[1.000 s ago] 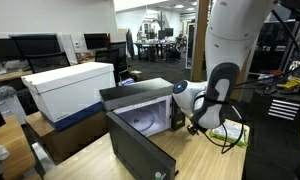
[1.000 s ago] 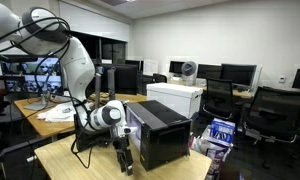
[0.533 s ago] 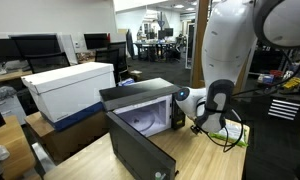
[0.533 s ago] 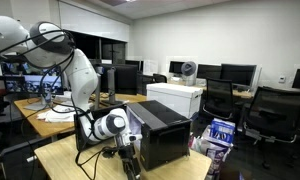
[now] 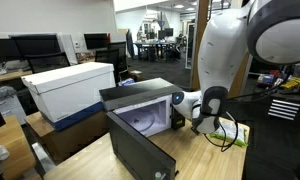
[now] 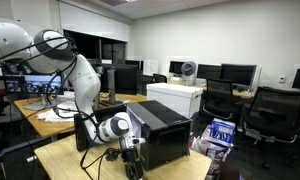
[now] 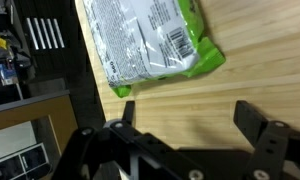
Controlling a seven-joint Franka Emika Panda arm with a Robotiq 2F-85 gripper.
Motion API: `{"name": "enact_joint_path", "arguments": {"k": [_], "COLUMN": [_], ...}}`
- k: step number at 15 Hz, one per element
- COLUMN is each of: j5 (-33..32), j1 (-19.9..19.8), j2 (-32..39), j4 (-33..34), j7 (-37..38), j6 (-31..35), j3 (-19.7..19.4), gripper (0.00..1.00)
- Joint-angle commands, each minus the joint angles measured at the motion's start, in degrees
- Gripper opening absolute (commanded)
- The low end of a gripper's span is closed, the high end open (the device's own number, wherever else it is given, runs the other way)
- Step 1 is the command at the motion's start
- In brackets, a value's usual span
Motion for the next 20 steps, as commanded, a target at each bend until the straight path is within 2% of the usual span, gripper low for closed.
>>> {"name": "enact_joint_path", "arguments": {"k": [1, 5, 7, 14, 20], "j5": [1.35, 1.60, 1.96, 4.81, 5.31], "j1": [-3.59, -6.56, -6.82, -4.61, -1.78], "j2": [0.00, 0.34, 0.79, 2.08, 3.16], "j4": [2.22, 3.27, 3.52, 3.02, 1.84], "j7": [-5.57, -7.49, -6.48, -0.99, 7.78], "j6": [-3.63, -3.90, -3.94, -5.51, -11.50], "j3": [2.09, 3.47, 3.26, 2.05, 2.33], "gripper": [1.00, 1.00, 1.00, 1.00, 1.00]}}
